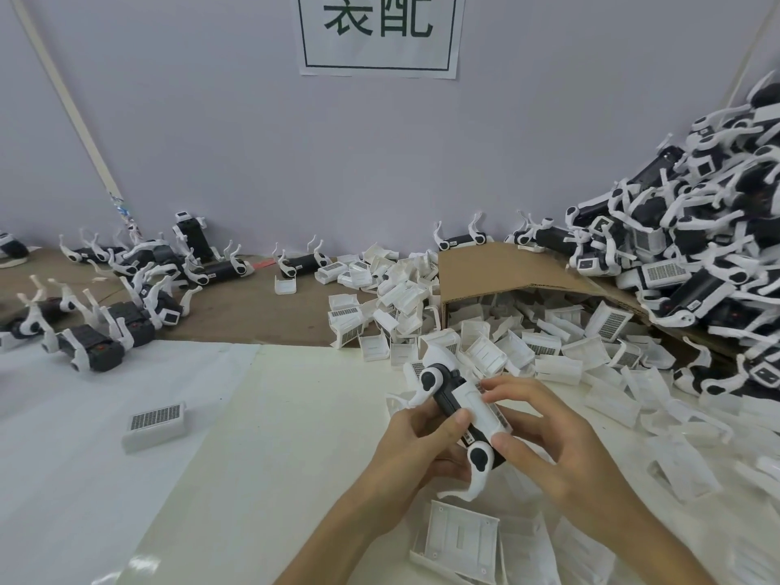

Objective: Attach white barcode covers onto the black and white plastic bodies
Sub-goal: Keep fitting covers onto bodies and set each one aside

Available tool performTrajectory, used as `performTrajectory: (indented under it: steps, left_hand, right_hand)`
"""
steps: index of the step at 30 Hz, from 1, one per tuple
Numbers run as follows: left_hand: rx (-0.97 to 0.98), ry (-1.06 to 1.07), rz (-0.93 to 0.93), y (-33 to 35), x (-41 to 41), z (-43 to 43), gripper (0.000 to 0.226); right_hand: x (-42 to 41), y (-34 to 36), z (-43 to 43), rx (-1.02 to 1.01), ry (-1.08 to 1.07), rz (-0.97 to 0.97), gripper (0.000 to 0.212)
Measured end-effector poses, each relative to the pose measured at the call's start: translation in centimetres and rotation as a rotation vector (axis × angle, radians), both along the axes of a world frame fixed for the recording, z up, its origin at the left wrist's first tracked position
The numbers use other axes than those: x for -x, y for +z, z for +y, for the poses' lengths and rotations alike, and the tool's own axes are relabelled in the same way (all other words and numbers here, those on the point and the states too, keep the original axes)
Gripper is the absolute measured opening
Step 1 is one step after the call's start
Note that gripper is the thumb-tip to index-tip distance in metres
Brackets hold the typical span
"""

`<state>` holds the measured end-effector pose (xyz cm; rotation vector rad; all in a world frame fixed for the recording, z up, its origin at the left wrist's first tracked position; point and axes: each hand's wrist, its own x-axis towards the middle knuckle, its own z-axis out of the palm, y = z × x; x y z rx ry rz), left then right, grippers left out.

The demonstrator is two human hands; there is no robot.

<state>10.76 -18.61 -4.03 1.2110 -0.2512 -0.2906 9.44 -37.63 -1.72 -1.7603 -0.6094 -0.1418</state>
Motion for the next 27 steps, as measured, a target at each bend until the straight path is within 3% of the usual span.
performTrajectory:
  steps: [4,10,19,27]
  left_hand:
    - [-0.005,-0.009,-0.017,-0.12,-0.07,-0.06,0.03]
    - [0.001,0.006,-0.004,-0.16,-0.2,0.02,0.04]
    - [-0.006,0.032,0.0,-0.05,0.1,-0.24,0.031]
    - [-0.004,0.059,0.028,-0.04,0.2,-0.3,0.04]
  right_hand:
    - [-0.19,-0.3,-0.06,-0.009,-0.001,0.025,0.034]
    - [-0.27,-0.59,0.2,-0.014,-0.028,0.056,0.035]
    - [-0.22,-0.65,0.23,0.02,-0.035,0.0,0.034]
    - [-0.17,-0.2,0.3,0.005,-0.033,0.013,0.032]
